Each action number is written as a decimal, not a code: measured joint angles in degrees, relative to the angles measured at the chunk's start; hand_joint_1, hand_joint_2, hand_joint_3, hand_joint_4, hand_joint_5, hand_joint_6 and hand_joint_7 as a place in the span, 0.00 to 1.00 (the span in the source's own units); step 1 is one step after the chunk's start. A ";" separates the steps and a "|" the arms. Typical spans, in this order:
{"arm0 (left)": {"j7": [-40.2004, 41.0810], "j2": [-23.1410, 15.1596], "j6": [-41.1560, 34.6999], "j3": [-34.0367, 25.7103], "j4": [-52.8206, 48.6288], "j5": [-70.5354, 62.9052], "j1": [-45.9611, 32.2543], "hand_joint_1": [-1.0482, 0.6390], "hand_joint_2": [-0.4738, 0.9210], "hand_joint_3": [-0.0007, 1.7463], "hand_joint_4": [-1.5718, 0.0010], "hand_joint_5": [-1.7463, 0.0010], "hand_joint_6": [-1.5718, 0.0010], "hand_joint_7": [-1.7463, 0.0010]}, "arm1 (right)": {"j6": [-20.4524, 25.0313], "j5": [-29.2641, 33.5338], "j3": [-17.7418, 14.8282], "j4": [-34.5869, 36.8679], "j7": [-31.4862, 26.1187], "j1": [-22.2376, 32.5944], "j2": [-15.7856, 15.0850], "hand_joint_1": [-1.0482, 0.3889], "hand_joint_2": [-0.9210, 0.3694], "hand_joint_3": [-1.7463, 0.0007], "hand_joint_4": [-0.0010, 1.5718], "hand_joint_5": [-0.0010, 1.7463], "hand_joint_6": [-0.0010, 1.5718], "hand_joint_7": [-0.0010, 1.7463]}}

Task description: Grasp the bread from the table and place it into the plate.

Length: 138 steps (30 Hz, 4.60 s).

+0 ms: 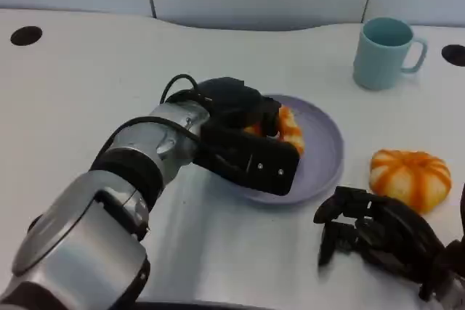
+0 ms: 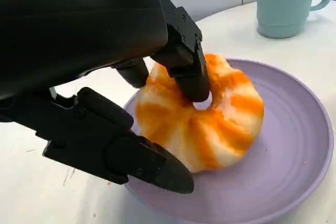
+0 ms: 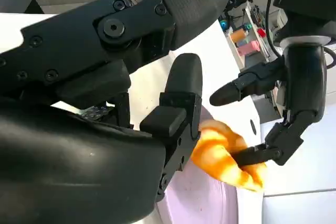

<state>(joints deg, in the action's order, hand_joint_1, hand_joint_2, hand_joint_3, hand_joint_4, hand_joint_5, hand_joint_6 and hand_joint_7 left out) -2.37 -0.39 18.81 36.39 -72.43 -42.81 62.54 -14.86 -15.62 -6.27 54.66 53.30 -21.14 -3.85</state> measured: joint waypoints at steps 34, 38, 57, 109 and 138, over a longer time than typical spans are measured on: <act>2.26 -5.01 6.56 -2.83 3.20 2.91 -1.36 0.20 0.99 0.01 1.00 0.36 0.84 0.66 | 0.37 0.20 0.37 -0.59 -0.83 0.16 -0.06 0.39 0.00 0.96 0.39 0.85 0.43 0.60; 3.81 -6.56 8.21 -3.28 4.78 3.06 -2.57 0.22 1.00 0.03 1.00 0.33 0.84 0.65 | 0.31 0.18 0.18 -0.32 -0.69 0.03 -0.08 0.39 0.00 0.96 0.39 0.86 0.43 0.60; 2.39 -10.61 16.68 -12.69 10.13 13.81 -14.71 0.22 1.00 0.02 1.00 0.26 0.83 0.66 | 2.08 -0.07 -0.44 0.40 -0.07 -0.85 -0.37 0.39 0.00 0.96 0.38 0.86 0.41 0.62; -29.71 -3.58 10.79 -39.60 42.04 62.34 -53.91 0.28 1.00 0.07 0.91 0.27 0.75 0.66 | -4.00 0.64 -0.57 5.19 -0.25 -2.14 -0.49 0.38 0.00 0.96 0.38 0.86 0.43 0.60; -38.41 1.27 -2.25 -51.12 44.80 75.50 -61.13 0.29 1.00 0.05 0.77 0.00 0.85 0.14 | -4.80 1.40 -0.84 6.03 -0.35 -2.38 -0.86 0.38 0.00 0.97 0.41 0.83 0.47 0.54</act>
<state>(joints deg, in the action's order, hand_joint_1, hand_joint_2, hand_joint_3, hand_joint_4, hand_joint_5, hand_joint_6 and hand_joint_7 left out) -40.78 0.88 16.56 -14.73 -27.62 32.70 1.41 -19.67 -14.23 -7.12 60.69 52.95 -23.52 -4.71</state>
